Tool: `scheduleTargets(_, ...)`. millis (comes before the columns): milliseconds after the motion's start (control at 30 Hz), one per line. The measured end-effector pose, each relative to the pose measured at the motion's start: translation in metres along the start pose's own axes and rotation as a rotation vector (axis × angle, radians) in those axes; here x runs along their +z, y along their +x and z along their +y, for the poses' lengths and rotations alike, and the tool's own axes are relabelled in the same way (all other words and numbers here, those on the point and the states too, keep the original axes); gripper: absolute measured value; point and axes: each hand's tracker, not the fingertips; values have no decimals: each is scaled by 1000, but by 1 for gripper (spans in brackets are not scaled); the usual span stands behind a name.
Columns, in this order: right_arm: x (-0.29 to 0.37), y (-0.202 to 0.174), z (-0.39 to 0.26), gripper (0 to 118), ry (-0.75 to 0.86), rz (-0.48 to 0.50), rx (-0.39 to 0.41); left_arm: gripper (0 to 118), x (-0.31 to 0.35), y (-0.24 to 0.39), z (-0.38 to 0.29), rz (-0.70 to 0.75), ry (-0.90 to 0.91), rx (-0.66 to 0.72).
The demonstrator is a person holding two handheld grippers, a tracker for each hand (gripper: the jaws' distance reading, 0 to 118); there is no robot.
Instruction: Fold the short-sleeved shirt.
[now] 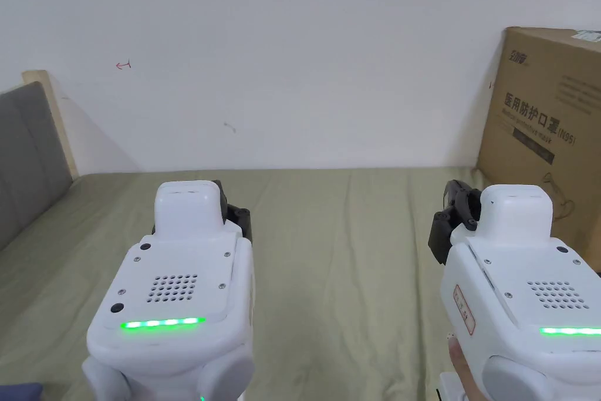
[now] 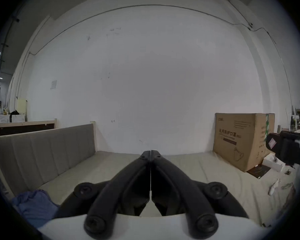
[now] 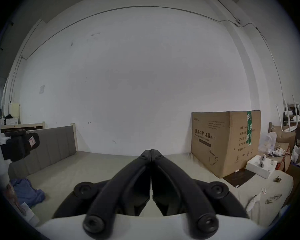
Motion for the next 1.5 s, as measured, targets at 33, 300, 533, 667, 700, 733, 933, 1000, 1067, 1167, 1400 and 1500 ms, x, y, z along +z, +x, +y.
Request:
scheduleTargets(33, 0, 0, 0, 0, -6, 12, 4, 0, -2, 1, -1, -6, -9, -12)
scheduleTargets(300, -6, -4, -13, 0, -60, 19, 31, 0, 2, -19, -6, -28, -53, -6)
scheduleTargets(533, -28, -121, -28, 0, -124, 323, 5, 0, 45, -143, -14, 244, -131, -42)
scheduleTargets(667, -15, -215, -32, 0, -133, 611, 38, 0, 95, -228, -12, 486, -133, -4)
scheduleTargets(700, -11, -232, -32, 0, -130, 668, 44, 0, 107, -242, -11, 527, -129, 3)
scheduleTargets(733, -8, -246, -33, 0, -125, 714, 54, 0, 119, -254, -11, 573, -127, 13)
scheduleTargets(933, -2, -289, -35, 0, -148, 808, 52, 0, 145, -281, -17, 640, -141, 10)
scheduleTargets(1000, -3, -292, -32, 0, -147, 818, 45, 0, 141, -282, -24, 616, -156, -3)
scheduleTargets(1067, -6, -291, -30, 0, -170, 829, 49, 0, 130, -298, -34, 573, -221, 48)
scheduleTargets(1167, -15, -287, -35, 0, -243, 840, 72, 0, 97, -349, -60, 498, -461, 256)
scheduleTargets(1400, -39, -275, -70, 0, -396, 810, 129, 30, 28, -443, -158, 331, -973, 553)
scheduleTargets(1500, -48, -274, -85, 0, -451, 800, 142, 73, 12, -440, -183, 315, -1056, 454)
